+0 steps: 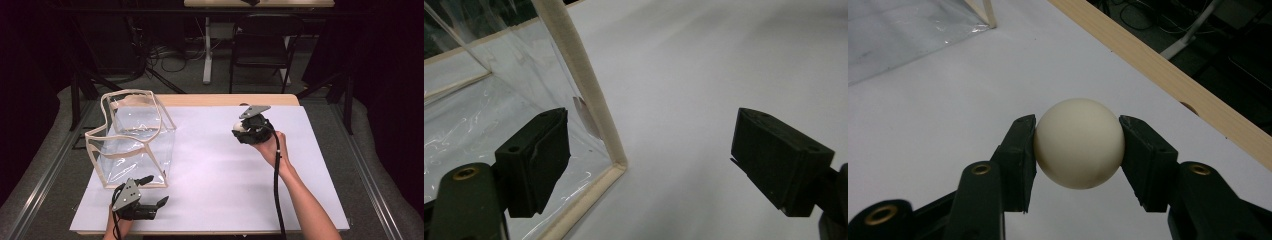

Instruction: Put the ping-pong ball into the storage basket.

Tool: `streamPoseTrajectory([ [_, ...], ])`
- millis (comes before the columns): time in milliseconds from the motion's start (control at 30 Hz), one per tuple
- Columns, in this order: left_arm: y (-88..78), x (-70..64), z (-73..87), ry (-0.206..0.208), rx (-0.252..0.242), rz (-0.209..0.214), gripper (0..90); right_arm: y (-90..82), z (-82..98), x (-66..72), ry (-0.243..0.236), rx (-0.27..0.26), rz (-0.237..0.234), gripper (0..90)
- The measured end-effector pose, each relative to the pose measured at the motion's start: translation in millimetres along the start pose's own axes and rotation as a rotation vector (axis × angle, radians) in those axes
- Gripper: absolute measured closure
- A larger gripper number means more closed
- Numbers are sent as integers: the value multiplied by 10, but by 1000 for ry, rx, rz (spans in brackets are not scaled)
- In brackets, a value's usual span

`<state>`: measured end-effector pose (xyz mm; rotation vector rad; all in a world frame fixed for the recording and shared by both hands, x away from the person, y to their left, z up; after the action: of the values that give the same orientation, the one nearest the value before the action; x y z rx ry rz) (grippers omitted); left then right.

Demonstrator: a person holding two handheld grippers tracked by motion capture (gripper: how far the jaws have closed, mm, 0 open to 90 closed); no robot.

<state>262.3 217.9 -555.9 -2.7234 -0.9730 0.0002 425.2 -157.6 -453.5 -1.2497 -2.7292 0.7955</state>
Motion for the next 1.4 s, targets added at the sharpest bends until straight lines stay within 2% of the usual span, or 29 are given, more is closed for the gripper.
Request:
streamPoseTrajectory([
  [767, 7, 0, 1, 0, 1, 2, 160, 58, -241, 105, -38, -19, -25, 507],
  [1400, 11, -2, 1, 1, -1, 9, 160, 122, -393, 169, -50, -34, -44, 508],
])
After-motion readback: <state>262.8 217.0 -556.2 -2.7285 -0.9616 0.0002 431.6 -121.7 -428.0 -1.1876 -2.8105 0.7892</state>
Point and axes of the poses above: each handheld gripper's, and its own axes: y roughly forward along the jaws, z roughly out of its underside, x roughly to its left, the point moved 1 cm from there along y, roughly forward along the jaws, and after that the axes turned 12 degrees about -x, right-handed, at the moved point
